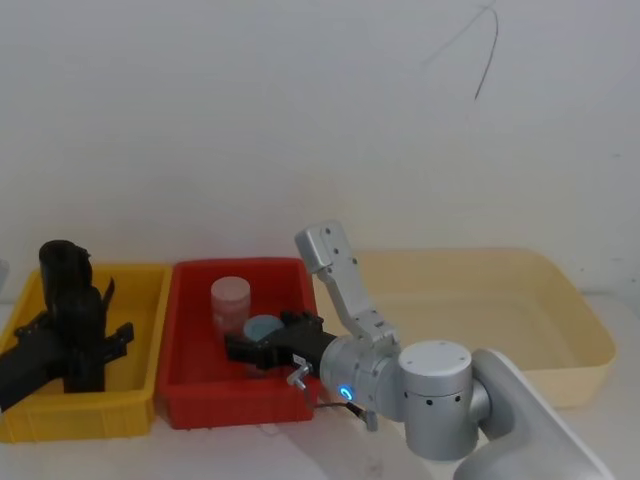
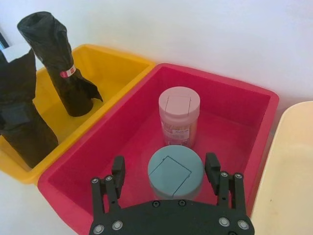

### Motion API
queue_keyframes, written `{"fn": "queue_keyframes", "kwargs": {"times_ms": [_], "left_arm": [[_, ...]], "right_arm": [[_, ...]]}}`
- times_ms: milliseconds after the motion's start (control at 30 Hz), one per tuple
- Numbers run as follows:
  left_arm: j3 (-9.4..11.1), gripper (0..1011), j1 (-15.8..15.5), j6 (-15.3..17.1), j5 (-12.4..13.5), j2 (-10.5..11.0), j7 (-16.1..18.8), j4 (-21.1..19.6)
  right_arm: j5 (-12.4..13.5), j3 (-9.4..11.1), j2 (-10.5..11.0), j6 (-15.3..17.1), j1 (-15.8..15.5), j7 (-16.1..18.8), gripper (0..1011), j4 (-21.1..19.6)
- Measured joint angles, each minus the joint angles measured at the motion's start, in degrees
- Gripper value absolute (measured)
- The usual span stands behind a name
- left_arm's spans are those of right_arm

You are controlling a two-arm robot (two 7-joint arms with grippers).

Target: Pick up the garbage bag with the one hand and transfer it to the other hand.

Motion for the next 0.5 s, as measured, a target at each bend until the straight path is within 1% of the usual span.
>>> {"fn": "queue_keyframes", "kwargs": {"times_ms": [200, 333, 367, 467, 500], "left_arm": [[0.0, 1002, 0.0, 0.0, 0.0, 0.0, 0.0, 0.0], [0.0, 1002, 0.0, 0.0, 0.0, 0.0, 0.0, 0.0], [0.0, 1002, 0.0, 0.0, 0.0, 0.0, 0.0, 0.0], [0.0, 1002, 0.0, 0.0, 0.0, 0.0, 0.0, 0.0], [0.0, 1002, 0.0, 0.0, 0.0, 0.0, 0.0, 0.0]], "right_arm": [[-0.4, -0.1, -0.4, -1.0, 0.2, -0.2, 993, 1.1], [-0.6, -0.2, -0.5, -1.5, 0.4, -0.3, 908, 1.6], [-0.6, -0.2, -0.6, -1.5, 0.4, -0.3, 908, 1.7], [-0.7, -0.2, -0.6, -1.8, 0.5, -0.3, 804, 1.9], [-0.7, -0.2, -0.6, -1.8, 0.5, -0.3, 790, 2.0]]}}
